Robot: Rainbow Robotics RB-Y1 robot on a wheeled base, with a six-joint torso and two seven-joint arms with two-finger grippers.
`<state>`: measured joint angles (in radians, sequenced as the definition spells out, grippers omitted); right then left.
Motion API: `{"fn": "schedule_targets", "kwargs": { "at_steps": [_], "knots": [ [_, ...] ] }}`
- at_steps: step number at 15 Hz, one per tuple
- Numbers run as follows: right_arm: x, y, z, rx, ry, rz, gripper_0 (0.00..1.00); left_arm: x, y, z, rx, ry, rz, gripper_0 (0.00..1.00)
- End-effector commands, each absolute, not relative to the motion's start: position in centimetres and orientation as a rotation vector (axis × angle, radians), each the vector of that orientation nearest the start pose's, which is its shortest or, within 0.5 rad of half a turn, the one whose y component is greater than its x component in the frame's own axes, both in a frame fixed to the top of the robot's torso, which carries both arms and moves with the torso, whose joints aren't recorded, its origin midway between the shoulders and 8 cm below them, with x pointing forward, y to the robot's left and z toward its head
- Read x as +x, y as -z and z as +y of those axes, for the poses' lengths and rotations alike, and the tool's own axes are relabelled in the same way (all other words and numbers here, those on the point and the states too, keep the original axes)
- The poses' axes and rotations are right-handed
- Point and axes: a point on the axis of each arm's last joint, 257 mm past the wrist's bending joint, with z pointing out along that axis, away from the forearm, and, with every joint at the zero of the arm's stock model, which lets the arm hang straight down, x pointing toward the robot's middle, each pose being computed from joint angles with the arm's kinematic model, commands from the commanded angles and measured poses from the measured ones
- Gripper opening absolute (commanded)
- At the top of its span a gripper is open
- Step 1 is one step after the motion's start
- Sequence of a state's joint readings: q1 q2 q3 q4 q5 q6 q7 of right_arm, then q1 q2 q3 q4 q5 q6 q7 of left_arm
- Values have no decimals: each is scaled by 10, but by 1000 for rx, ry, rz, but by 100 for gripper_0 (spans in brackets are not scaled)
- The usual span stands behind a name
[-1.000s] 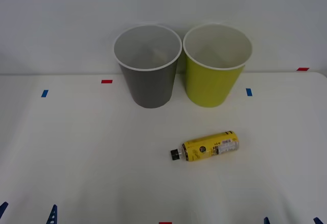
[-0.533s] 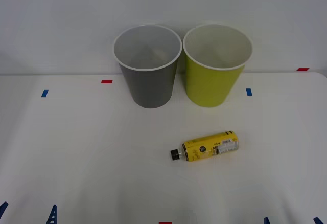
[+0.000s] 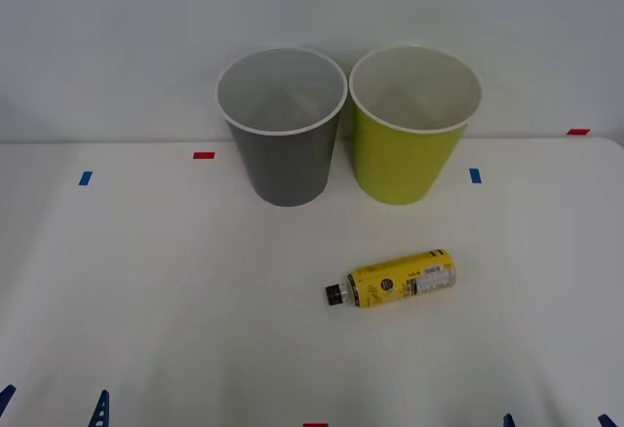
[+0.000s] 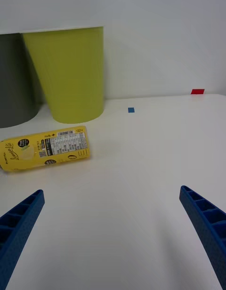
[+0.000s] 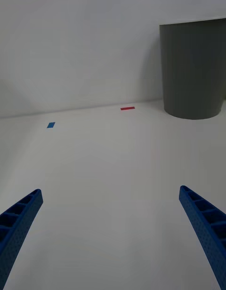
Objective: Put cans in the gray bin and PET bottles in the light green bin.
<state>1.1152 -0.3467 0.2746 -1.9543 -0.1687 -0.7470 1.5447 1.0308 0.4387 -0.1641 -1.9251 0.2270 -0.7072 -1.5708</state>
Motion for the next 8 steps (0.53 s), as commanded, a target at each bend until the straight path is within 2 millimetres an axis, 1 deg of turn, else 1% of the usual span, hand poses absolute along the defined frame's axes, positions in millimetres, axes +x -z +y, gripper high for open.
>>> {"fn": "schedule_targets", "kwargs": {
  "at_steps": [1,8],
  "knots": [
    [188,261,-262,37,-41,1577,100,212,259,312,73,-51,1570,100],
    [188,261,-262,37,-41,1577,100,212,259,312,73,-51,1570,100]
  ]
}}
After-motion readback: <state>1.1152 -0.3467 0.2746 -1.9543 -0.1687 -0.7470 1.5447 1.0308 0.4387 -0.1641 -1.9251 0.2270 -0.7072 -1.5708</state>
